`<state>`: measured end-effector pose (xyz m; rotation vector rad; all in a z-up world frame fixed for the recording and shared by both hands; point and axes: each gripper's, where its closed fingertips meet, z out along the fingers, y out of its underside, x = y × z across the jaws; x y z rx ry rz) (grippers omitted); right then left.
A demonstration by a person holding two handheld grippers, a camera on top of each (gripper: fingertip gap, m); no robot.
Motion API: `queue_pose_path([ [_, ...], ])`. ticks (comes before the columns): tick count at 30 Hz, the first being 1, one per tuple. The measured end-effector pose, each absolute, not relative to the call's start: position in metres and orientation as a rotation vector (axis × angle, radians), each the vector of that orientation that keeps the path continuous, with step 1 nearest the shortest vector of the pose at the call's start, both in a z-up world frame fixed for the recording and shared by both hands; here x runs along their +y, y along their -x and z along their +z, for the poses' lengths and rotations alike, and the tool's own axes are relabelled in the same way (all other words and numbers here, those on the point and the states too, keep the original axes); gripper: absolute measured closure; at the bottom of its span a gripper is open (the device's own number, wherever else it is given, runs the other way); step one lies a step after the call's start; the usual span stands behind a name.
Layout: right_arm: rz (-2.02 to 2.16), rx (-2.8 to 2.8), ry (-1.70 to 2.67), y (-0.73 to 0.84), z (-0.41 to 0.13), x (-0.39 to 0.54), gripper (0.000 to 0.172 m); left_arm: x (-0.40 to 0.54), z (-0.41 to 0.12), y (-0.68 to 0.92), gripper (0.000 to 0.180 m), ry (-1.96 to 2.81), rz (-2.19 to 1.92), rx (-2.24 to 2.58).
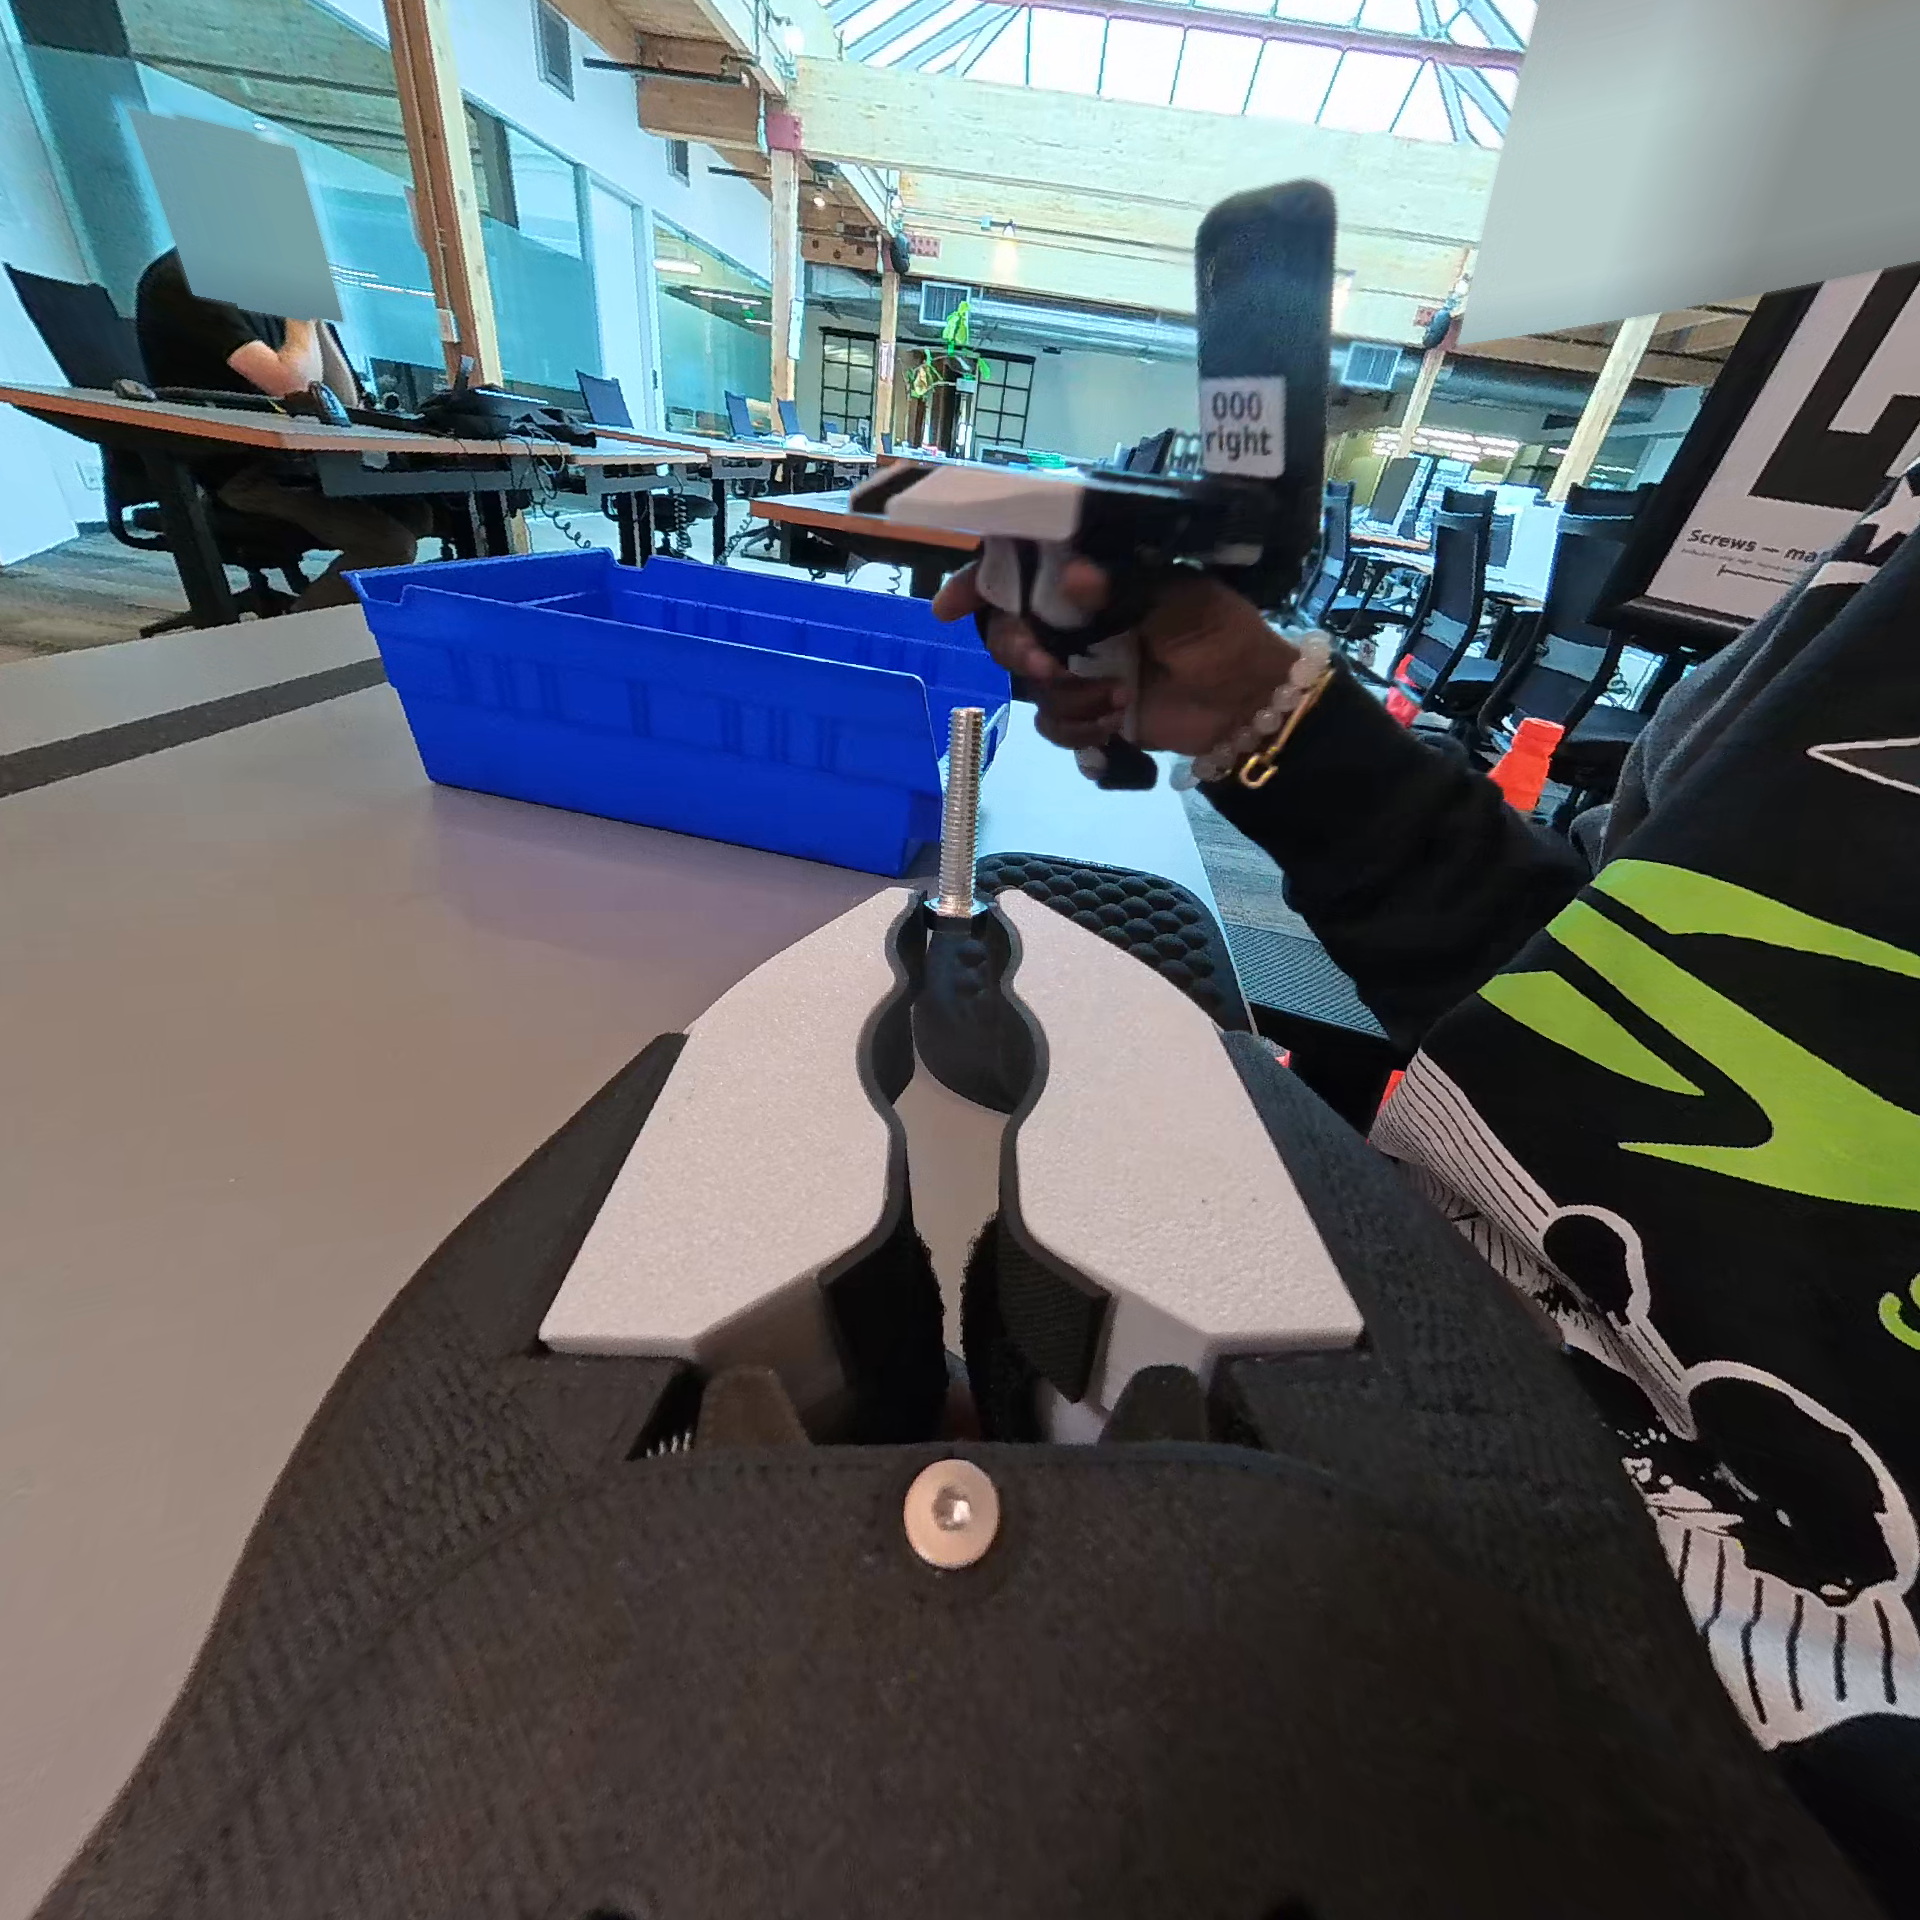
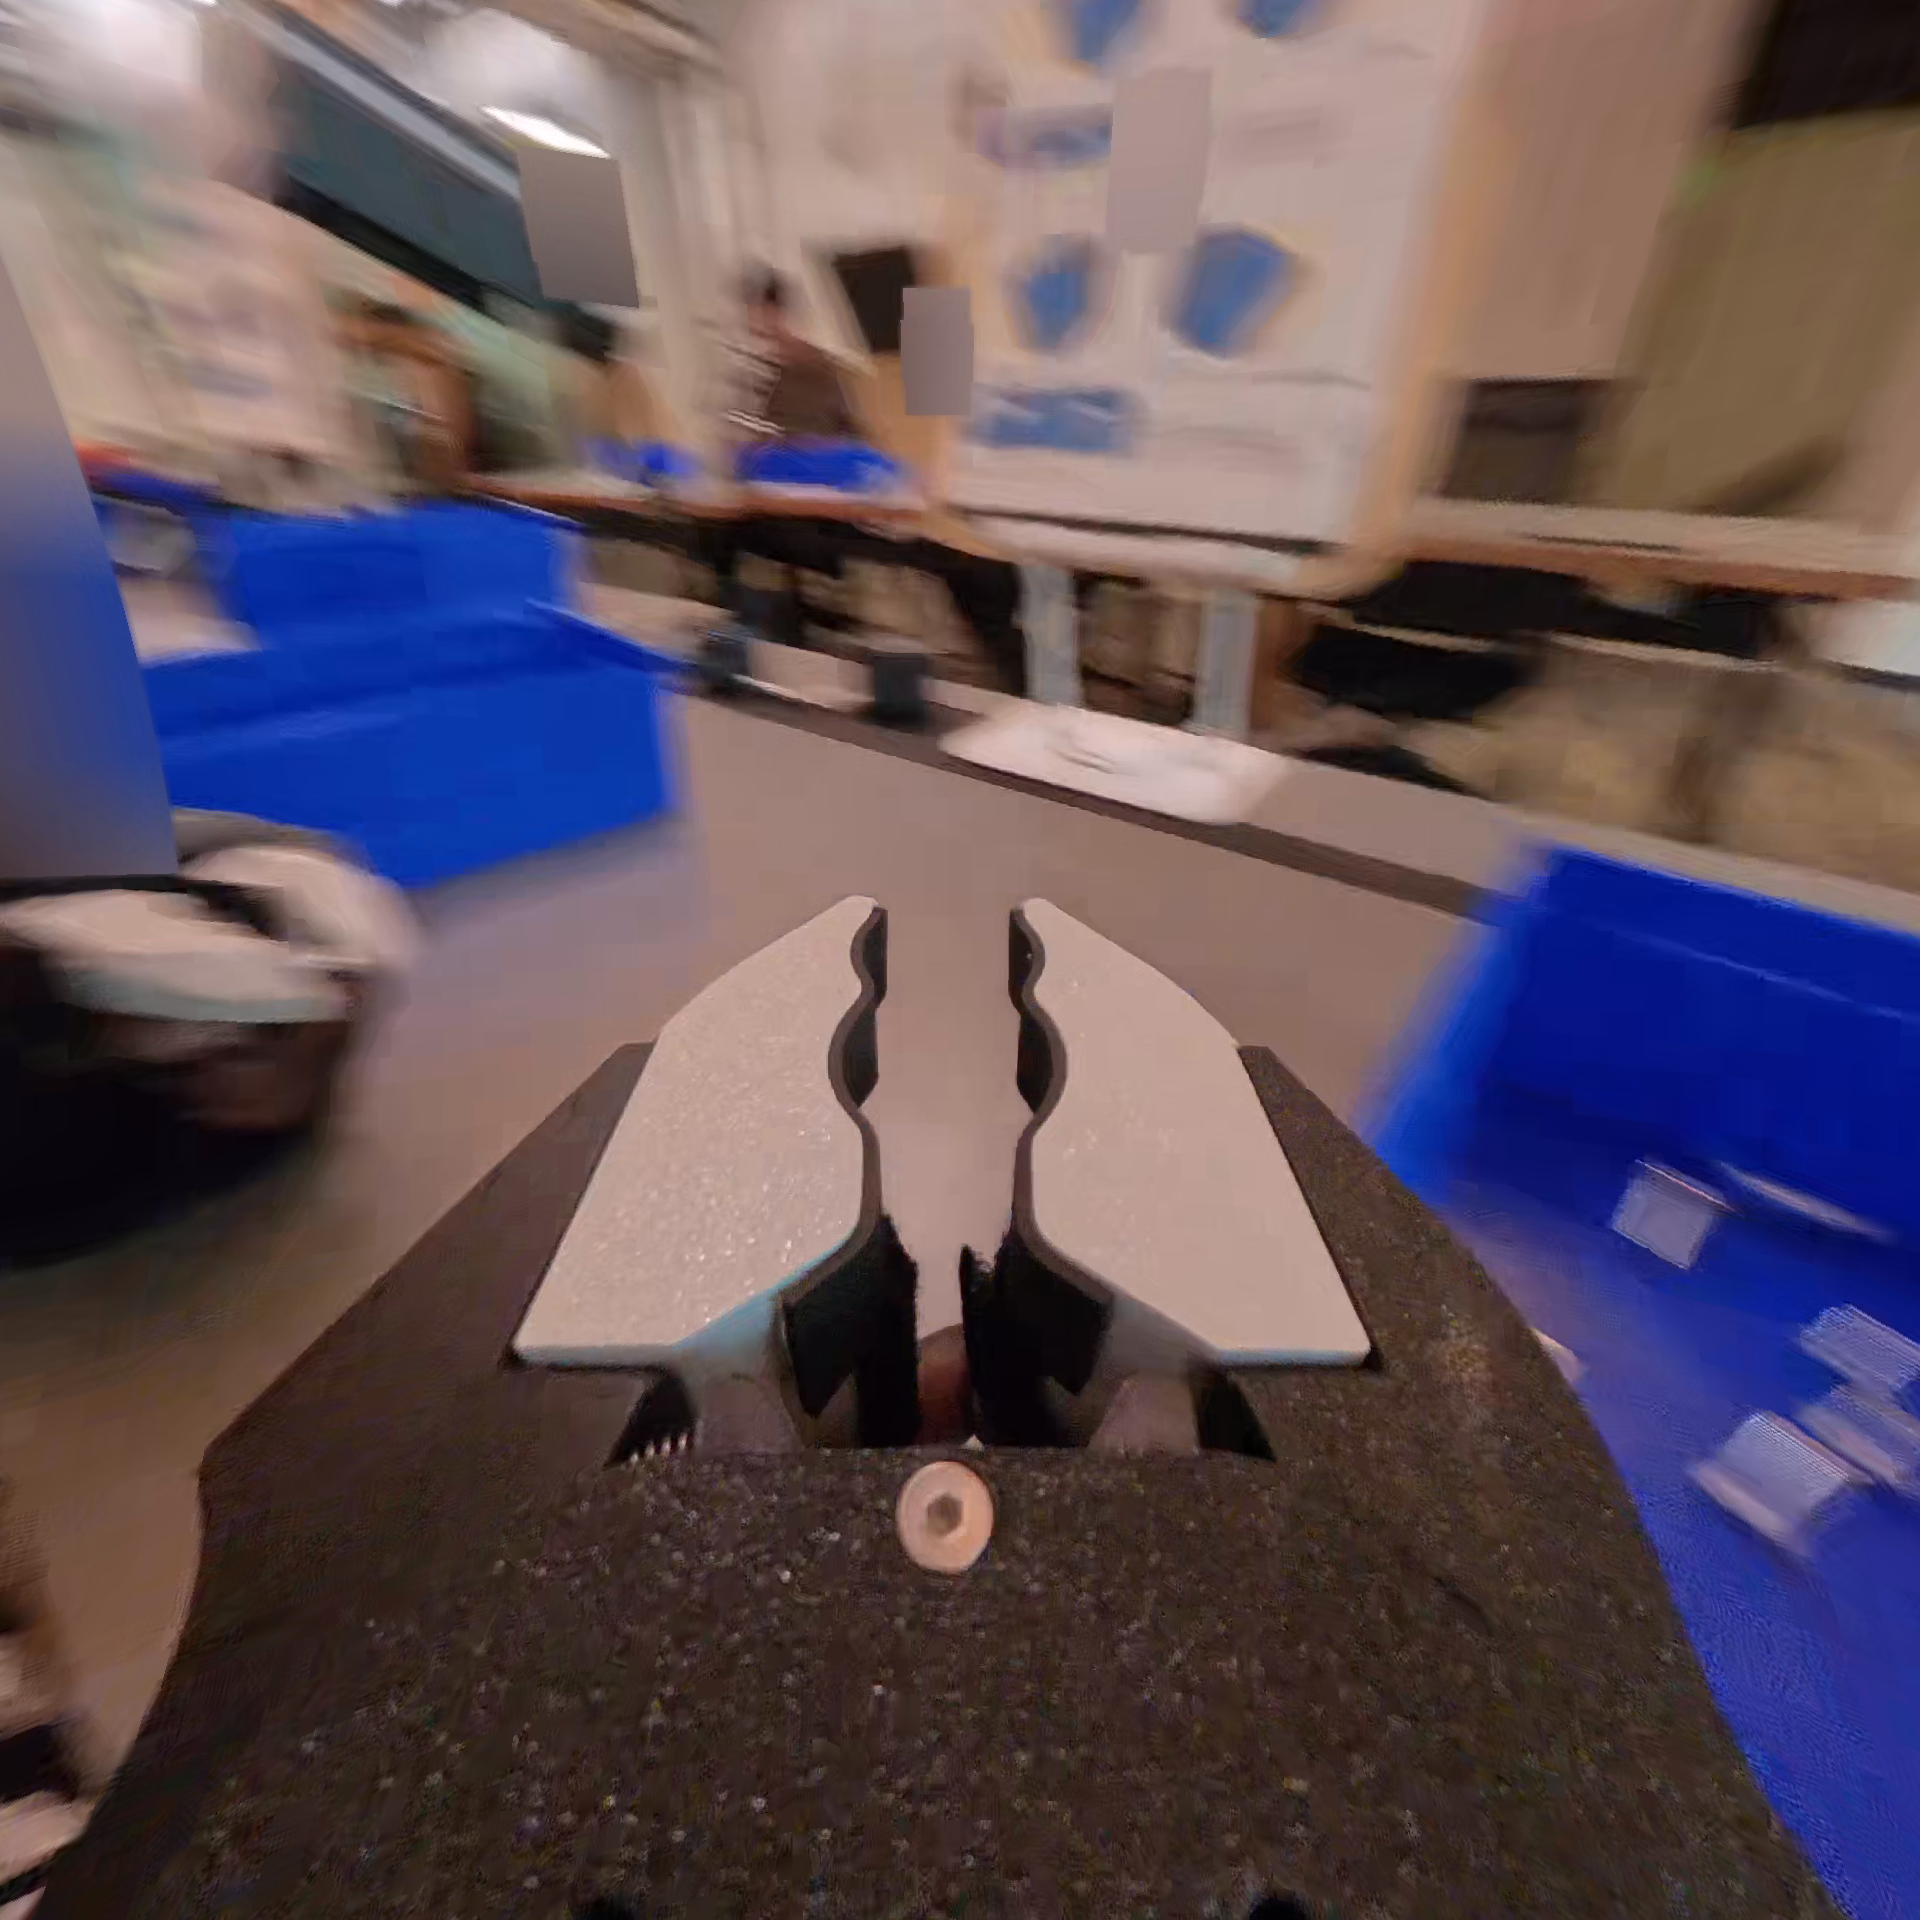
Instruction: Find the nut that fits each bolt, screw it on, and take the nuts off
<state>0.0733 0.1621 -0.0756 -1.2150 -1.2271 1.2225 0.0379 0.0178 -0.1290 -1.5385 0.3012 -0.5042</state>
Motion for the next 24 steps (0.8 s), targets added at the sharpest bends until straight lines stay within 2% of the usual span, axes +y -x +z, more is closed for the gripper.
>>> queue_pose_path([
  [4, 1.652, -1.474, 1.025, -0.048, -0.068, 0.055, 0.149, 0.018, -0.129, -0.038, 0.170, 1.538, -0.502, 0.303],
  [10, 1.689, -1.653, 1.008, -0.025, -0.097, 0.004, 0.150, 0.017, -0.129, -0.038, 0.170, 1.537, -0.500, 0.307],
  [12, 1.713, -1.648, 1.010, -0.023, -0.099, 0.001, 0.157, 0.017, -0.129, -0.039, 0.170, 1.538, -0.500, 0.310],
  [14, 1.699, -1.618, 1.005, -0.021, -0.099, 0.004, 0.166, 0.017, -0.128, -0.039, 0.170, 1.533, -0.507, 0.310],
  [17, 1.686, -1.598, 0.998, -0.025, -0.096, 0.012, 0.166, 0.017, -0.126, -0.036, 0.168, 1.515, -0.523, 0.275],
  [19, 1.607, -1.524, 1.007, -0.027, -0.086, 0.033, 0.166, 0.019, -0.125, -0.032, 0.158, 1.514, -0.531, 0.239],
  [24, 1.183, -1.264, 1.156, -0.047, -0.056, 0.155, 0.166, 0.022, -0.128, -0.030, 0.147, 1.532, -0.508, 0.216],
])
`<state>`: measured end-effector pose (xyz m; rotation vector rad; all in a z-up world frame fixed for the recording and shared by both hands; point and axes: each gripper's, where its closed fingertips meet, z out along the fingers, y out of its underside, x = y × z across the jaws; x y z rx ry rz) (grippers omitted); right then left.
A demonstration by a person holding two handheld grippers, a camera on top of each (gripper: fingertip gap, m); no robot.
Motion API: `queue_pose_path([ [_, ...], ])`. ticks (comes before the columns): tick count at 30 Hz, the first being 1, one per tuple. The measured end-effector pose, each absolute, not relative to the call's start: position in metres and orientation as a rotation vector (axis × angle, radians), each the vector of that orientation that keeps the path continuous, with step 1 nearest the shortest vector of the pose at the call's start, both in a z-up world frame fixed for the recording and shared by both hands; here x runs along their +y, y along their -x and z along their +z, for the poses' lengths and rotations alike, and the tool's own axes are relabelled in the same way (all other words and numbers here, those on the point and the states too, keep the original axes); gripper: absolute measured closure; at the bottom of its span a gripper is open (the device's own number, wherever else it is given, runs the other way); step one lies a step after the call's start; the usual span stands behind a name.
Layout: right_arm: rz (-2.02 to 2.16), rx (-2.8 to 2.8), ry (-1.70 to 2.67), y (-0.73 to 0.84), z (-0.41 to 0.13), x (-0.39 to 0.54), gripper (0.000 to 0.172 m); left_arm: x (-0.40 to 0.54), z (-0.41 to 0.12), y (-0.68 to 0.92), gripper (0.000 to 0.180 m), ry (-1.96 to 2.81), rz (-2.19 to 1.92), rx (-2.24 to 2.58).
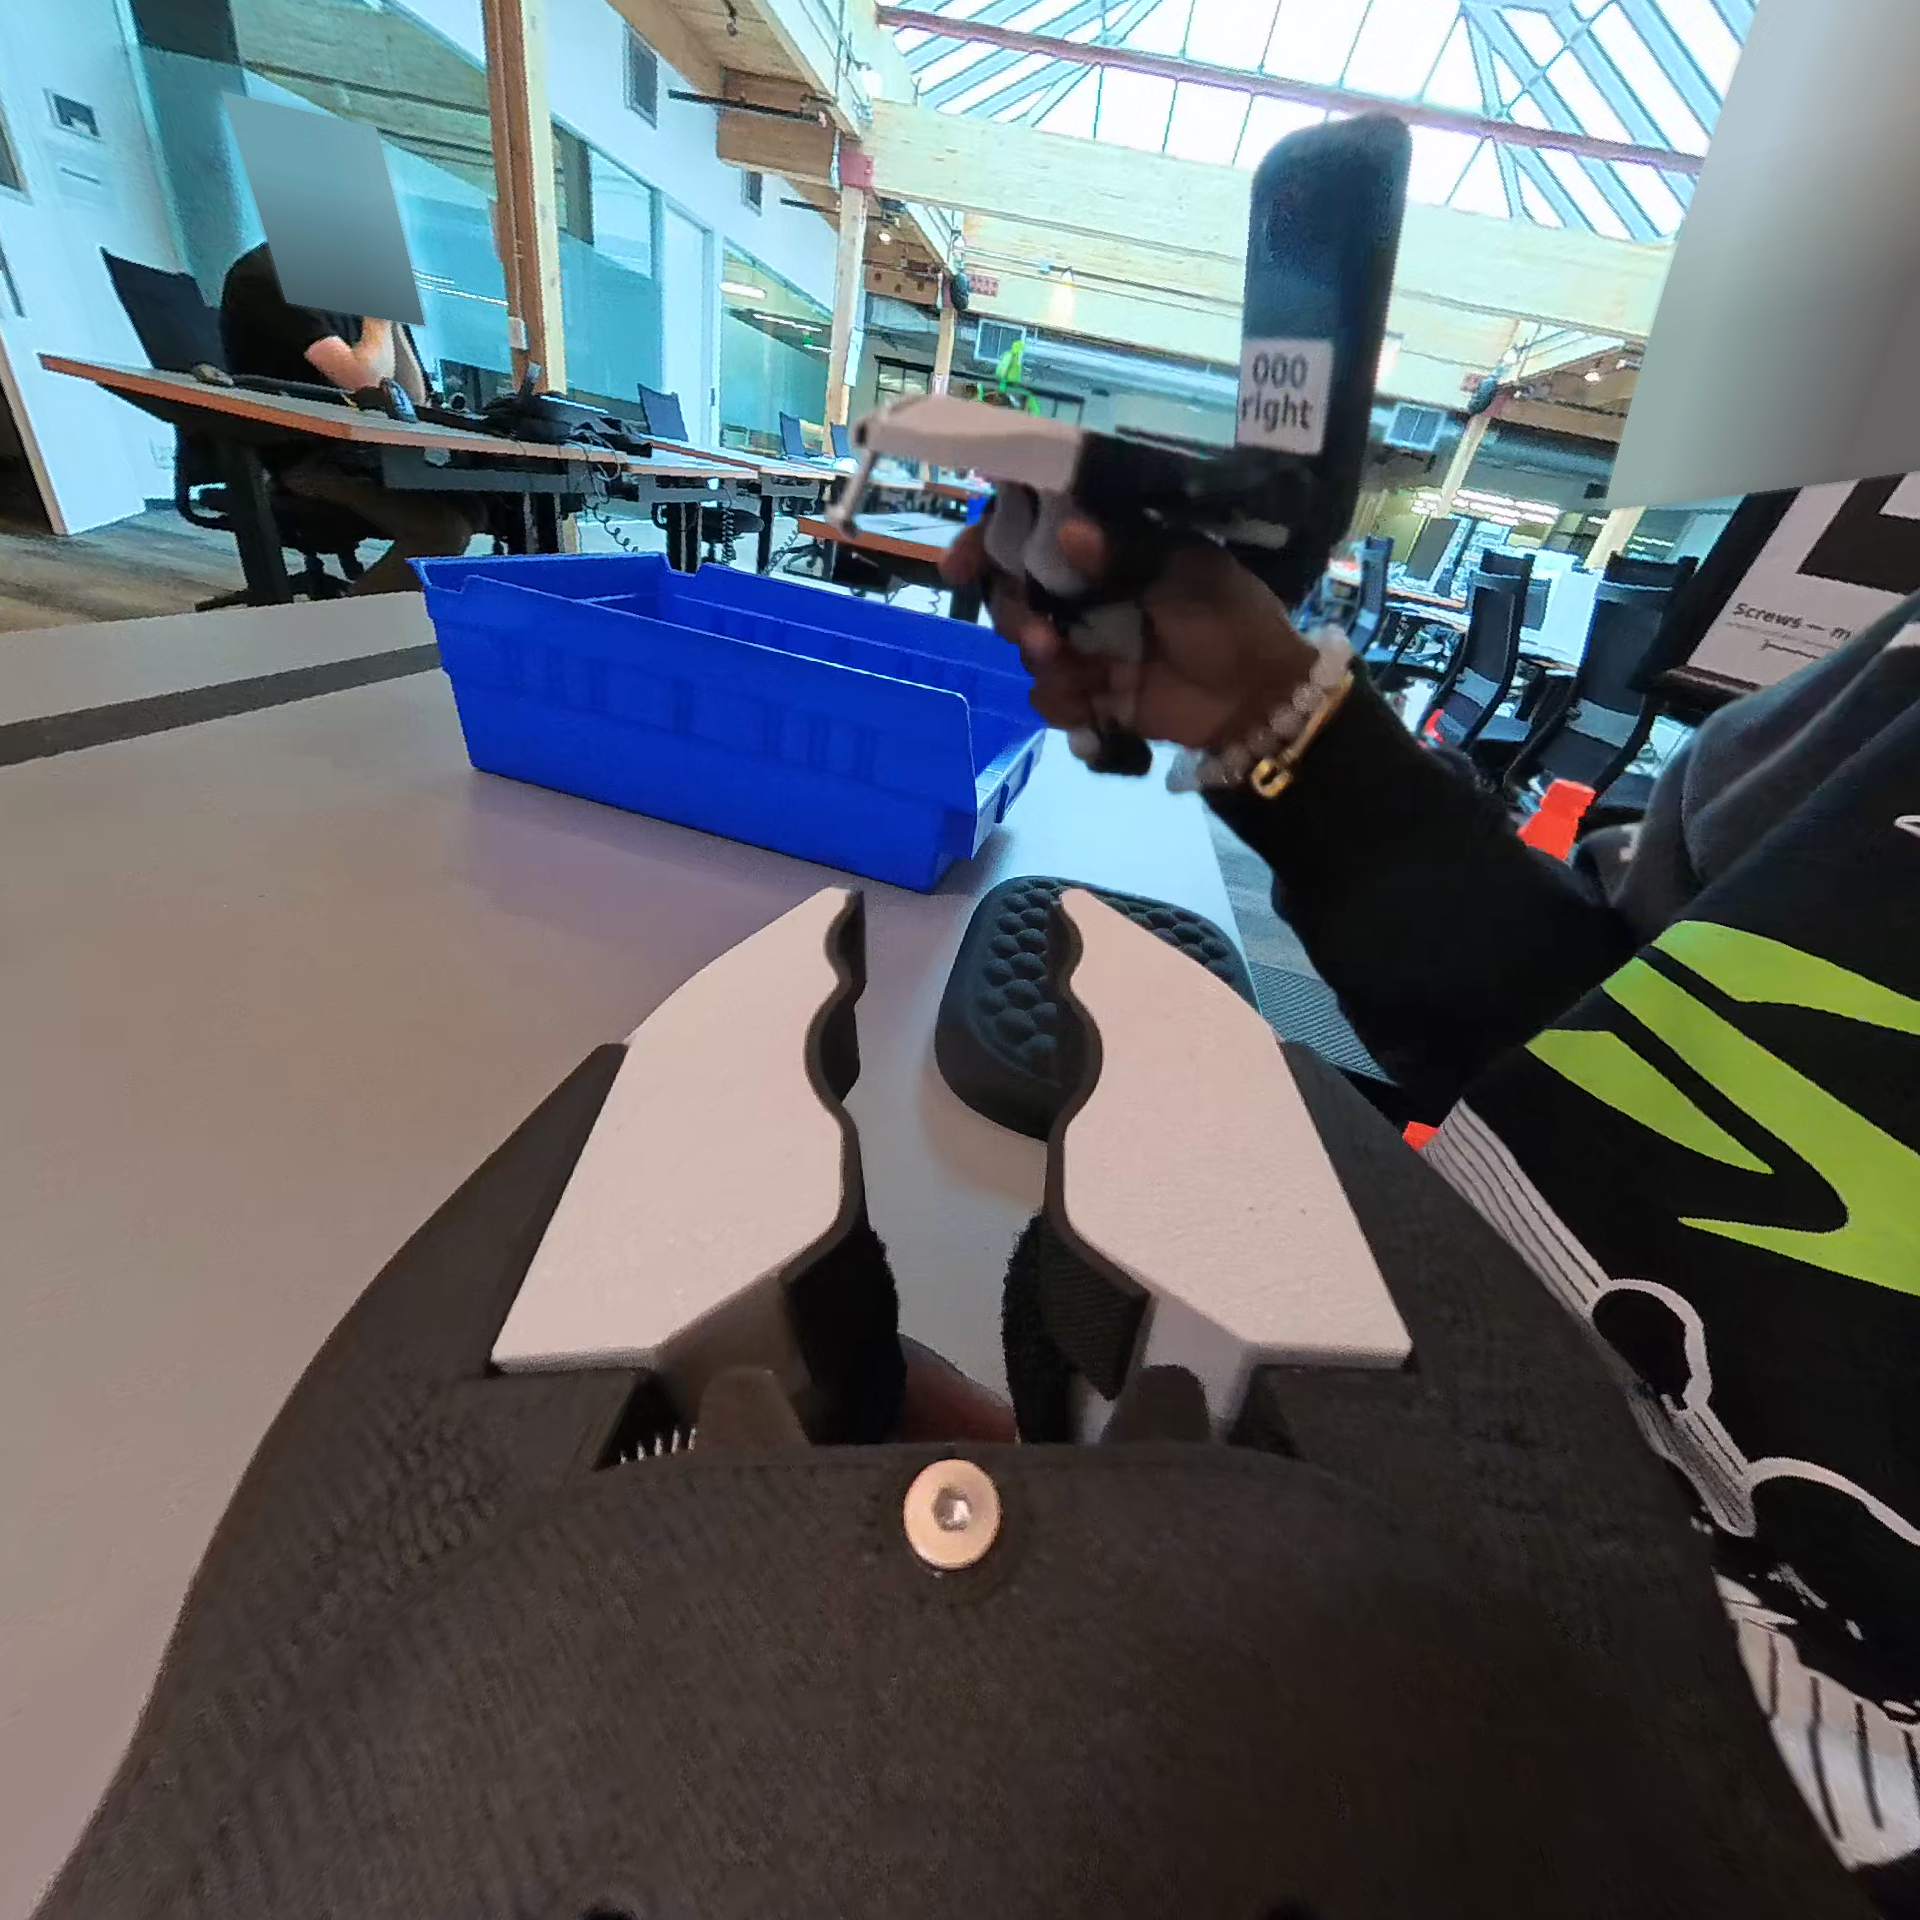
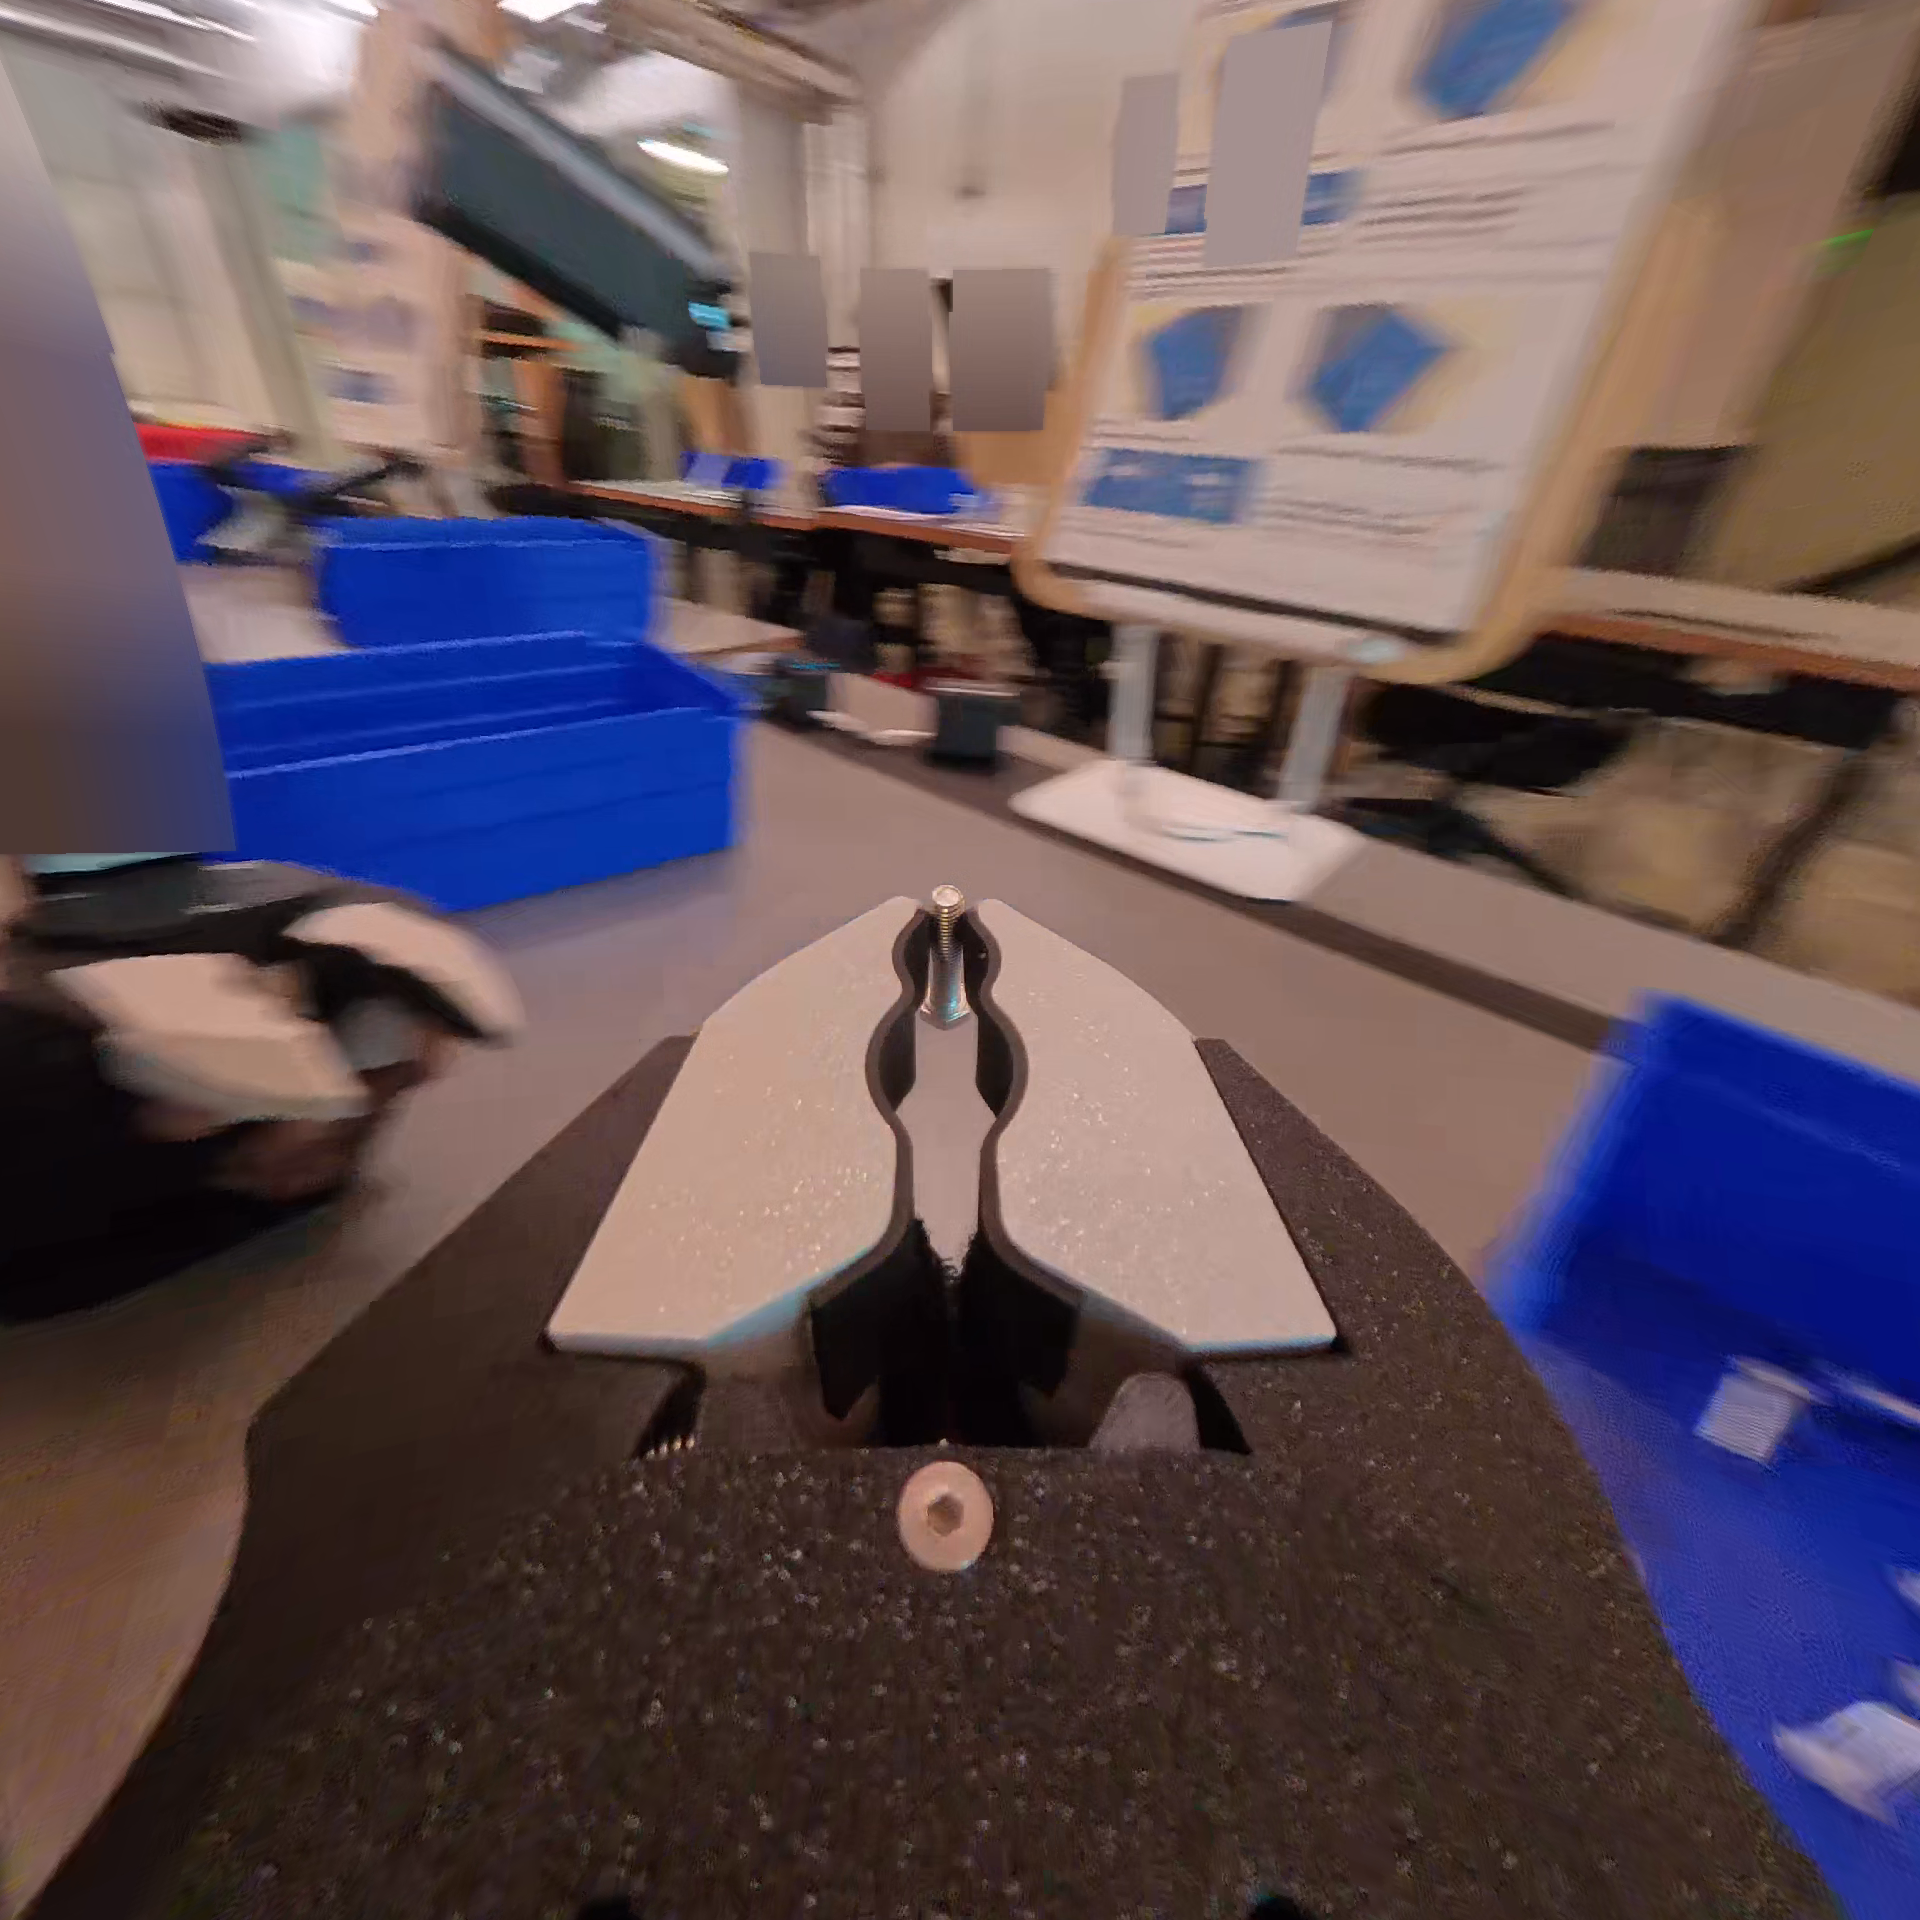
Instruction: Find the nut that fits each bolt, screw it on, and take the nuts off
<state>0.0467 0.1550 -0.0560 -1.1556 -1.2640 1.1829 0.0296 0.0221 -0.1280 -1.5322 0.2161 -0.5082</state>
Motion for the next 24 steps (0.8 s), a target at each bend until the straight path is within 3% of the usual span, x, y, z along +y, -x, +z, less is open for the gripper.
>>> queue_pose_path([
  [4, 0.822, -1.112, 1.347, -0.072, -0.061, 0.271, 0.166, 0.023, -0.129, -0.030, 0.146, 1.538, -0.500, 0.218],
  [9, 0.662, -1.179, 1.701, -0.073, -0.135, 0.350, 0.165, 0.023, -0.128, -0.028, 0.146, 1.534, -0.505, 0.201],
  [15, 0.484, -1.258, 1.921, -0.074, -0.194, 0.375, 0.165, 0.023, -0.128, -0.026, 0.146, 1.532, -0.510, 0.188],
  [24, 0.423, -1.276, 1.935, -0.077, -0.196, 0.375, 0.160, 0.023, -0.127, -0.024, 0.146, 1.531, -0.490, 0.185],
])
